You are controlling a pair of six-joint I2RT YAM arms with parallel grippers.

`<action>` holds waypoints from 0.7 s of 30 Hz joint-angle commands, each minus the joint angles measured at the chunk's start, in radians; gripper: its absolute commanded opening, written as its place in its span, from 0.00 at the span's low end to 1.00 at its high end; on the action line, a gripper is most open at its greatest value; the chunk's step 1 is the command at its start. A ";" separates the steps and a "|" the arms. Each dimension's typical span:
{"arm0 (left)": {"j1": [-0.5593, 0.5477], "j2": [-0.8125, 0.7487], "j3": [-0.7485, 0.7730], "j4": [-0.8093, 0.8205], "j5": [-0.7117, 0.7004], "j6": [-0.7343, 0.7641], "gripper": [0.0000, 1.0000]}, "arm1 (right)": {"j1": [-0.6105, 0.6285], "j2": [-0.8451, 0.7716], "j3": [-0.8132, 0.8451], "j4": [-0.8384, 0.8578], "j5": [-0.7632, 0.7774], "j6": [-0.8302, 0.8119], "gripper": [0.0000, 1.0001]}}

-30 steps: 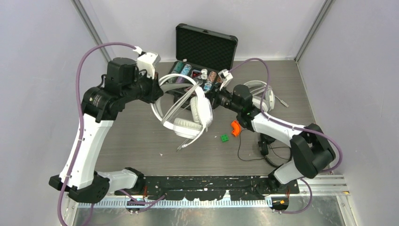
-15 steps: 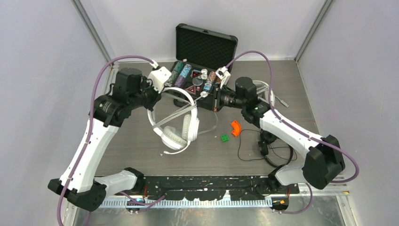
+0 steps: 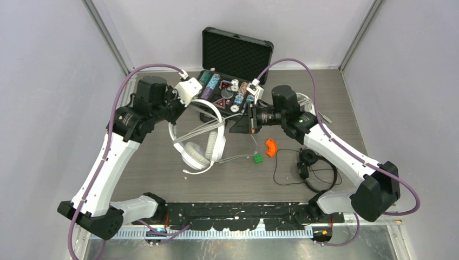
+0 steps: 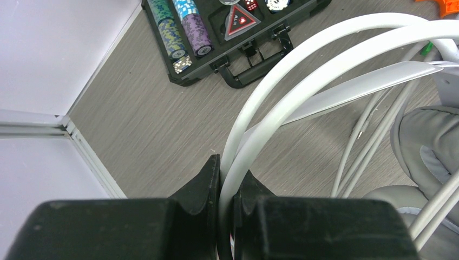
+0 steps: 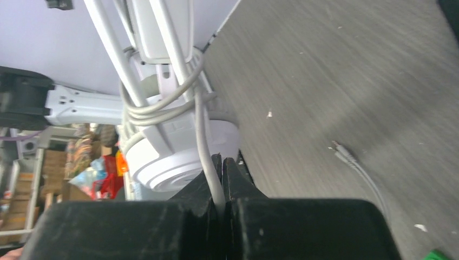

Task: Wrap the headphones
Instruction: Wrap the headphones cable around the headphones.

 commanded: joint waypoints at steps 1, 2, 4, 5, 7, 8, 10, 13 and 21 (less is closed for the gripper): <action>0.003 -0.013 0.009 0.017 -0.048 0.036 0.00 | -0.019 -0.056 0.047 0.120 -0.095 0.124 0.02; 0.002 -0.012 0.010 0.021 -0.051 0.034 0.00 | -0.019 -0.057 0.045 0.154 -0.111 0.154 0.03; 0.000 -0.014 0.009 0.029 -0.052 0.031 0.00 | -0.019 -0.057 0.036 0.227 -0.137 0.211 0.04; -0.001 -0.016 0.006 0.036 -0.052 0.029 0.00 | -0.020 -0.056 0.031 0.255 -0.143 0.236 0.04; -0.004 -0.019 0.001 0.048 -0.085 0.011 0.00 | -0.019 -0.050 0.025 0.307 -0.153 0.289 0.05; -0.004 -0.022 0.000 0.051 -0.086 0.001 0.00 | -0.020 -0.045 0.026 0.321 -0.155 0.313 0.05; -0.007 -0.027 -0.003 0.059 -0.088 -0.009 0.00 | -0.019 -0.036 0.020 0.371 -0.158 0.374 0.05; -0.011 -0.026 -0.002 0.064 -0.102 -0.014 0.00 | -0.019 -0.023 -0.003 0.515 -0.170 0.489 0.05; -0.017 -0.022 -0.007 0.089 -0.164 -0.087 0.00 | 0.001 0.026 -0.016 0.736 -0.171 0.661 0.08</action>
